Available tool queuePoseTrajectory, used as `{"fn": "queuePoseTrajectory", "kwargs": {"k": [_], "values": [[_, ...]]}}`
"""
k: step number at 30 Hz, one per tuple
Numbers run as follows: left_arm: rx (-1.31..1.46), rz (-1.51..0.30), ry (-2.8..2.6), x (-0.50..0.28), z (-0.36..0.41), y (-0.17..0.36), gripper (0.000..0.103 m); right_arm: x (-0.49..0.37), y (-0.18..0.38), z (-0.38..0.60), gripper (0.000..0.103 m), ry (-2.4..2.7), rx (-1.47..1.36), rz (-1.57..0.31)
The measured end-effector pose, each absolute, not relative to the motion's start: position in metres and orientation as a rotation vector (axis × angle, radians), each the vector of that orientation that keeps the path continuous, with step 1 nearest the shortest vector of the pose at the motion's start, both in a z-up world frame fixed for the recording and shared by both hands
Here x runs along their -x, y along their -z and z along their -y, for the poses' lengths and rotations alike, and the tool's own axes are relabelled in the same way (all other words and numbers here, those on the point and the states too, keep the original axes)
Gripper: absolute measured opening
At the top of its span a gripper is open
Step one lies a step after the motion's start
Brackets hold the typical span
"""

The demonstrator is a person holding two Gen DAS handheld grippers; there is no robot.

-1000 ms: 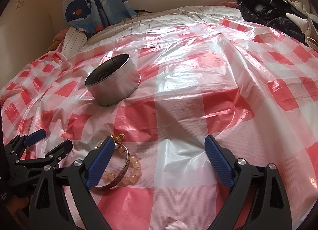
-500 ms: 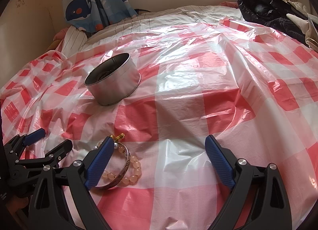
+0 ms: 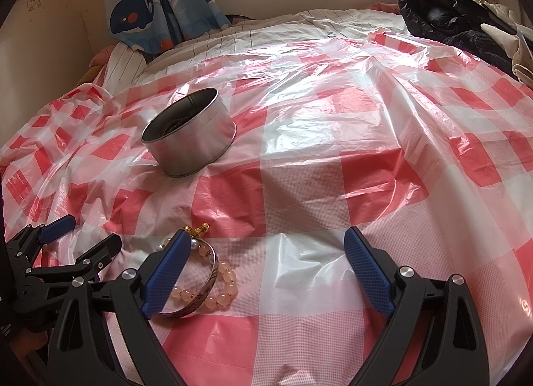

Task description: Organize jewelry

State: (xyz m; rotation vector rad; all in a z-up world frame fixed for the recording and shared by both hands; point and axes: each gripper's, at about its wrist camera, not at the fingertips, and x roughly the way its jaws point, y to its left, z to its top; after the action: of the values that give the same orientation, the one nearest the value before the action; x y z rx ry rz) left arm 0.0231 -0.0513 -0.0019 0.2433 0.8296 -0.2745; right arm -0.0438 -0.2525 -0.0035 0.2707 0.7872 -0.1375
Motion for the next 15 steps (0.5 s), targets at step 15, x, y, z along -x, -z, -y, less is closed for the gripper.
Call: {"fn": "queuePoseTrajectory", "kwargs": {"k": [15], "values": [[-0.283,-0.755,0.664,0.01,0.071,-0.041,0.09,0.057,-0.042,0.283,0.089,0.116,-0.239,-0.768]]}}
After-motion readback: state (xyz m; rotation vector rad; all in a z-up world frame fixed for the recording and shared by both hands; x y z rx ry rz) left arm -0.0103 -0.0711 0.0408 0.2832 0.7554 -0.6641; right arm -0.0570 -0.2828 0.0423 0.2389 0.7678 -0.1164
